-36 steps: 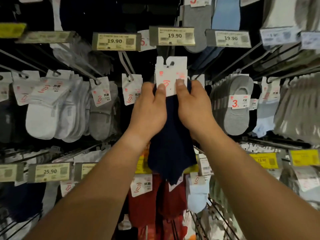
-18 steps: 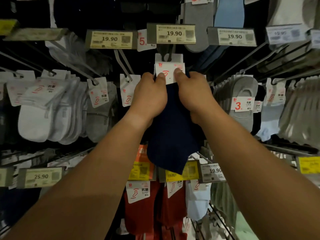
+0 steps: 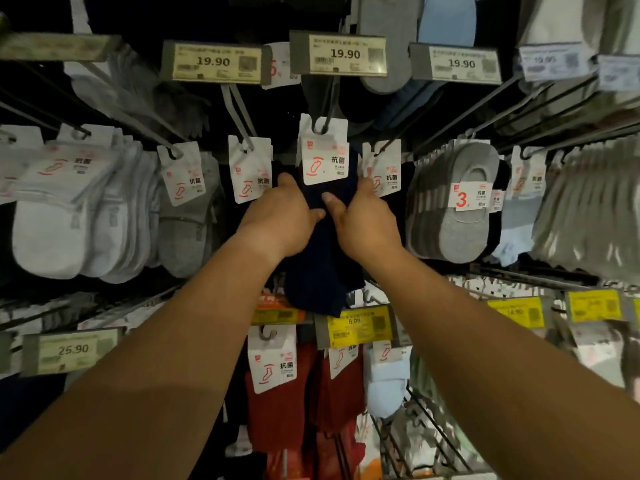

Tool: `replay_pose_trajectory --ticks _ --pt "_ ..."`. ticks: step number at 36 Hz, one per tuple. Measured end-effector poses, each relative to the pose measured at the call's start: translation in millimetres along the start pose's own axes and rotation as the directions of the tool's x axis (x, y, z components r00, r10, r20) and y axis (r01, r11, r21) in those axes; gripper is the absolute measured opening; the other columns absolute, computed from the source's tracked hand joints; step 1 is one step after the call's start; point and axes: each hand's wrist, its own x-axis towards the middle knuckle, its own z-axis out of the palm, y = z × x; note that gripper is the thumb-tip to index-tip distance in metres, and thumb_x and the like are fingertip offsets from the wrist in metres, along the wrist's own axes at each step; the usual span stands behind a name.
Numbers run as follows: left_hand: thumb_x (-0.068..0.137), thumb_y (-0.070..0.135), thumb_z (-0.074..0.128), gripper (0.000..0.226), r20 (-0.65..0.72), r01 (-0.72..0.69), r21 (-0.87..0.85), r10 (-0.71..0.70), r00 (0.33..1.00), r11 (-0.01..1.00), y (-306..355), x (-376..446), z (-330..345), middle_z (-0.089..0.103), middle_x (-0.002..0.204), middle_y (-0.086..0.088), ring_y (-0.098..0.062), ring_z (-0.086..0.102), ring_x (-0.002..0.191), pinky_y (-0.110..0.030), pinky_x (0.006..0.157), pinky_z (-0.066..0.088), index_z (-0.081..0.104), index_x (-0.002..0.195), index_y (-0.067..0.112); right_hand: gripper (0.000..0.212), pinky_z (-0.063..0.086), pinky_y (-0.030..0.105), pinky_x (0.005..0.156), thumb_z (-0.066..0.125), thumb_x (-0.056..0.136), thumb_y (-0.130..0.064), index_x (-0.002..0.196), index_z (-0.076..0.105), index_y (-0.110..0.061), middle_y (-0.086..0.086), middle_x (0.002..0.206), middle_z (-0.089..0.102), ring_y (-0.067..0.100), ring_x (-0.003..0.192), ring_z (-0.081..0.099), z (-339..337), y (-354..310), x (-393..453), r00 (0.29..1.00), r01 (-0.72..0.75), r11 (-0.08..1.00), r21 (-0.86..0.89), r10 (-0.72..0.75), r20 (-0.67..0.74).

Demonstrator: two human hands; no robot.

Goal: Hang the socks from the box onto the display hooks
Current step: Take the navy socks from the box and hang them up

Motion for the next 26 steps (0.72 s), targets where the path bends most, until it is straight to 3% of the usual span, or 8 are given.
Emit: replay_pose_trajectory --ticks 3,7,12,14,16,20,22,26 --pt "0.094 0.044 0.066 0.060 -0.055 -0.051 0.143 0.060 0.997 0.988 -2 -16 -11 0.058 0.124 -0.019 -0.038 0.059 0.110 -0.040 0.073 0.042 0.037 0.132 0.007 0.061 0.040 0.034 0.070 0.052 0.096 -0.054 0.132 0.039 -0.007 0.017 0.121 0.062 0.037 0.105 0.061 -12 4 -17 1.000 -0.009 0.990 -0.140 0.010 0.003" --pt "0.096 0.042 0.062 0.050 -0.212 -0.242 0.123 0.263 0.941 0.963 13 -47 -18 0.060 0.119 -0.018 -0.039 0.060 0.106 -0.041 0.071 0.042 0.047 0.128 0.006 0.055 0.035 0.033 0.068 0.050 0.097 -0.054 0.128 0.043 -0.008 0.014 0.115 0.064 0.035 0.103 0.061 -41 15 -53 0.993 -0.063 0.965 -0.253 0.036 -0.110" --pt "0.098 0.043 0.056 0.035 0.018 -0.506 -0.020 0.506 0.862 0.863 64 -98 24 0.063 0.112 -0.011 -0.036 0.060 0.100 -0.037 0.069 0.038 0.054 0.117 0.013 0.030 0.033 0.036 0.066 0.050 0.098 -0.036 0.110 0.046 -0.009 0.018 0.107 0.065 0.039 0.098 0.060 -79 47 -118 0.974 -0.198 0.911 -0.360 0.142 -0.176" --pt "0.097 0.041 0.056 0.034 0.128 -0.564 -0.106 0.573 0.809 0.819 93 -124 51 0.065 0.116 -0.014 -0.039 0.060 0.106 -0.038 0.073 0.040 0.057 0.117 0.014 0.027 0.035 0.038 0.069 0.049 0.097 -0.029 0.115 0.047 -0.008 0.018 0.112 0.064 0.039 0.104 0.061 -105 69 -160 0.954 -0.293 0.844 -0.450 0.228 -0.194" --pt "0.096 0.042 0.056 0.034 0.226 -0.595 -0.202 0.628 0.744 0.778 125 -155 78 0.066 0.120 -0.015 -0.038 0.060 0.111 -0.040 0.081 0.047 0.059 0.117 0.015 0.038 0.043 0.039 0.075 0.048 0.099 -0.035 0.126 0.046 -0.008 0.017 0.116 0.063 0.038 0.107 0.061 -140 93 -206 0.924 -0.382 0.743 -0.550 0.321 -0.208" --pt "0.095 0.050 0.055 0.036 0.394 -0.613 -0.393 0.728 0.561 0.686 200 -230 122 0.067 0.119 -0.014 -0.036 0.061 0.113 -0.040 0.092 0.047 0.063 0.108 0.016 0.050 0.044 0.039 0.078 0.046 0.098 -0.052 0.123 0.050 -0.009 0.017 0.119 0.063 0.037 0.111 0.059 -232 135 -304 0.737 -0.662 0.486 -0.571 0.561 -0.376" --pt "0.094 0.052 0.056 0.035 0.434 -0.618 -0.466 0.772 0.463 0.633 239 -269 138 0.067 0.116 -0.013 -0.036 0.062 0.110 -0.038 0.086 0.048 0.061 0.102 0.018 0.046 0.045 0.038 0.078 0.046 0.098 -0.051 0.119 0.050 -0.010 0.018 0.118 0.062 0.038 0.108 0.059 -281 145 -352 0.637 -0.752 0.368 -0.547 0.621 -0.458" --pt "0.094 0.053 0.056 0.037 0.413 -0.622 -0.594 0.857 0.308 0.510 320 -340 155 0.065 0.104 -0.011 -0.032 0.061 0.094 -0.037 0.074 0.050 0.058 0.096 0.016 0.046 0.041 0.038 0.071 0.046 0.099 -0.050 0.115 0.046 -0.008 0.018 0.113 0.063 0.038 0.104 0.060 -361 158 -424 0.511 -0.821 0.161 -0.548 0.637 -0.578"
